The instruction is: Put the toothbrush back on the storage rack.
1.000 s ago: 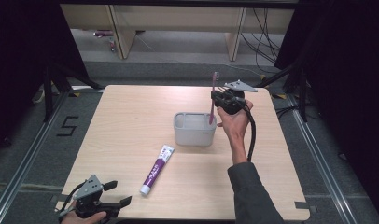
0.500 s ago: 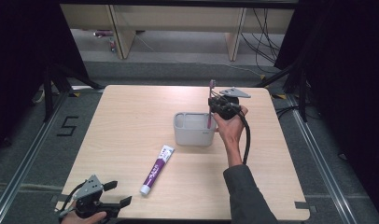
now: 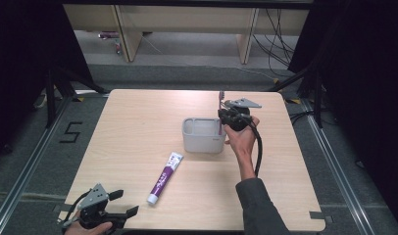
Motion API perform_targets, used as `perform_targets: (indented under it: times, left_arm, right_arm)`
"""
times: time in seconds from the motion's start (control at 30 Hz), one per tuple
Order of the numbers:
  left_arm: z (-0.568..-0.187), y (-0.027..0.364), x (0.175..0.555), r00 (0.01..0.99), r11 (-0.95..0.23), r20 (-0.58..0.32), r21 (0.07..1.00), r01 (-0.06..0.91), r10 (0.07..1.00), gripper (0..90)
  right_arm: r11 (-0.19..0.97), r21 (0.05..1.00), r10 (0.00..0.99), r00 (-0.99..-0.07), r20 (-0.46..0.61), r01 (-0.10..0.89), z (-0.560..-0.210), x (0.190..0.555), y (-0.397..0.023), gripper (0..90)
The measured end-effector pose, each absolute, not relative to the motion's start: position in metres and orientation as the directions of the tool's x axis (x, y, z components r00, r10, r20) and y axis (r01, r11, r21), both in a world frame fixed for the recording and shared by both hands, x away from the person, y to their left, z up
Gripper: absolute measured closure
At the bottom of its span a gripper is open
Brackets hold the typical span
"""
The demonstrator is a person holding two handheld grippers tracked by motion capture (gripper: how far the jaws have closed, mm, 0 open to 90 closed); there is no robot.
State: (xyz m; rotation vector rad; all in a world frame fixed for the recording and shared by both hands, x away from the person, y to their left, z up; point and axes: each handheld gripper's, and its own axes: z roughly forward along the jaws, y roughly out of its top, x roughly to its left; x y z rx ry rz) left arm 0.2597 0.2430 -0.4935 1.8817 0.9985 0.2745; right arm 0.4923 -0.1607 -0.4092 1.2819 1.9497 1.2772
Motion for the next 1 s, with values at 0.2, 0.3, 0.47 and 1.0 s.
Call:
perform_targets:
  times: [0.2,0.3,0.47,1.0]
  left_arm:
    - [-0.494,0.243,0.26,0.645,-0.212,-0.217,0.827,0.52,0.733,16.1]
    - [-0.494,0.243,0.26,0.644,-0.212,-0.216,0.828,0.519,0.734,16.1]
    - [-0.493,0.243,0.259,0.641,-0.222,-0.212,0.821,0.526,0.738,16.2]
    - [-0.494,0.243,0.26,0.644,-0.207,-0.219,0.83,0.517,0.733,16.2]
  right_arm:
    - [0.128,0.877,0.891,-0.442,0.103,0.463,-0.415,0.49,-0.16,79.9]
    - [0.14,0.882,0.888,-0.451,0.089,0.449,-0.419,0.49,-0.159,79.7]
    - [0.151,0.879,0.886,-0.457,0.083,0.453,-0.421,0.489,-0.158,78.0]
    - [0.155,0.869,0.894,-0.441,0.079,0.47,-0.41,0.478,-0.162,49.0]
